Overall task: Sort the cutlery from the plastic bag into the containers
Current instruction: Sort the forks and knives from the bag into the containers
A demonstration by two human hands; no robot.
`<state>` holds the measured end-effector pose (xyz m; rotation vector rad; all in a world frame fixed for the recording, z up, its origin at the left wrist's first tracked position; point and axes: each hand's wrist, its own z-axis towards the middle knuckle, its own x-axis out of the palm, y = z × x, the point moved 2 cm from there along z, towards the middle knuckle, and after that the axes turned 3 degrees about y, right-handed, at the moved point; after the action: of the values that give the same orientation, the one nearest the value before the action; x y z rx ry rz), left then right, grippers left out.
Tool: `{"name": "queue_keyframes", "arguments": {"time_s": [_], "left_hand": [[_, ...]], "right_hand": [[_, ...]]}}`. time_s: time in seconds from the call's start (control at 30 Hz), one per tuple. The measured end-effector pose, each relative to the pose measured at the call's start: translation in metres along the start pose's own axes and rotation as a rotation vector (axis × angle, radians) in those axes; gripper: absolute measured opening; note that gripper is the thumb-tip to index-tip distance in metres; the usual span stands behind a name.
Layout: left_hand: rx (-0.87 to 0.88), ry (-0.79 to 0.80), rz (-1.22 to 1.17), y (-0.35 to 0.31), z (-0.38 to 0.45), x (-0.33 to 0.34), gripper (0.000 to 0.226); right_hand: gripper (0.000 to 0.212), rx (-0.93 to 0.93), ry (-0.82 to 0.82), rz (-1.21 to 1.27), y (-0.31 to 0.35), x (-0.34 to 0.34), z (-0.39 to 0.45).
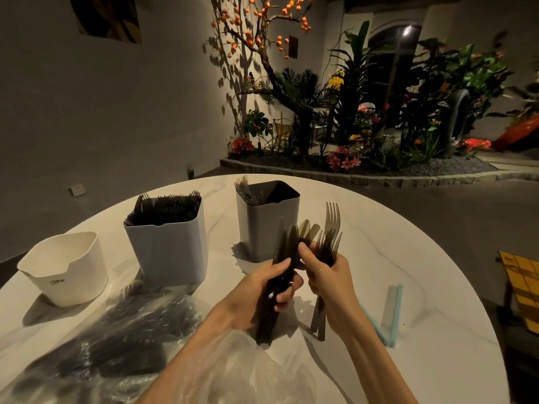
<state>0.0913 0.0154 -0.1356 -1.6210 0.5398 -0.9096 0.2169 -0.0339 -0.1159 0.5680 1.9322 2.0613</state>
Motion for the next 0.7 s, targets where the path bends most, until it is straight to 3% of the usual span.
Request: {"name": "queue_keyframes", "arguments": {"time_s": [0.17,0.37,0.57,0.7], "left_hand": [[0.013,-0.067,-0.007,-0.001,0.003,-0.004,0.028],[0.054,-0.274,-0.098,-0.009,0.002,-0.011,0.028],[0.172,-0.322,-0.415,-0.014,0.004,-0.028,0.026],[0.303,-0.293,-0.47,-0.02,0.004,-0.032,0.04]], "right_hand": [[0.015,-0.045,-0.139,0.106,0.001,-0.004,0.002],[0.013,-0.079,-0.247,0.237,0.006,-0.014,0.004],[0.013,-0.094,-0.218,0.315,0.005,-0.019,0.006],[0.012,-0.145,-0.179,0.394,0.008,-0.019,0.003]]}}
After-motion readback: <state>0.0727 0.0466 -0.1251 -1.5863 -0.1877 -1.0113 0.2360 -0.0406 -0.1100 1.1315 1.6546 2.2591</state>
